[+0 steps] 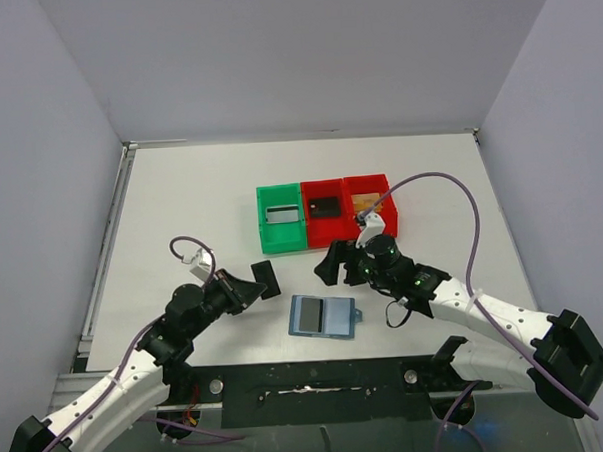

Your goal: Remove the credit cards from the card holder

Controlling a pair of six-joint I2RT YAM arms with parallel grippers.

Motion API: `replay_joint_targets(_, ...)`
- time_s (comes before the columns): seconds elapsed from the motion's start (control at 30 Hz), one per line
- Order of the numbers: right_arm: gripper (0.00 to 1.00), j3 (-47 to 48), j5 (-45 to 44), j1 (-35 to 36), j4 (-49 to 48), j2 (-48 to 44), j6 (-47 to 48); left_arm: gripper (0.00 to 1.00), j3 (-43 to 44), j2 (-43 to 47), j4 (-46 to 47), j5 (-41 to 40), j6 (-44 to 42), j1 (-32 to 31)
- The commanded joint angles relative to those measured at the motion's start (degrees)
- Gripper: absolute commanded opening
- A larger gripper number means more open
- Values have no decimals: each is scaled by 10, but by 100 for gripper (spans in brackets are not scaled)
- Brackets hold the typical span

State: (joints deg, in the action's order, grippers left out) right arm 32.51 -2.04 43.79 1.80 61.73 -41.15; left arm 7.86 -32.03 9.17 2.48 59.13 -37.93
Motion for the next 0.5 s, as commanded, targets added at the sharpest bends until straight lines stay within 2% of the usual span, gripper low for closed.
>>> replay_joint_targets(0.0,92,5,71,-48,-57,3,-5,0,6,3,108,81,-18,16)
replay_joint_targets(0.13,90,-22,220,-107,-183,17,-27,0,-13,-5,170,95,-7,17)
replay_joint_targets(0.2,87,-16,280,-120,-211,31,-31,0,-9,-29,199,112,-12,17)
replay_joint_targets(0.47,79,-11,390,-123,-348,91,-86,0,5,-134,350,187,-3,20)
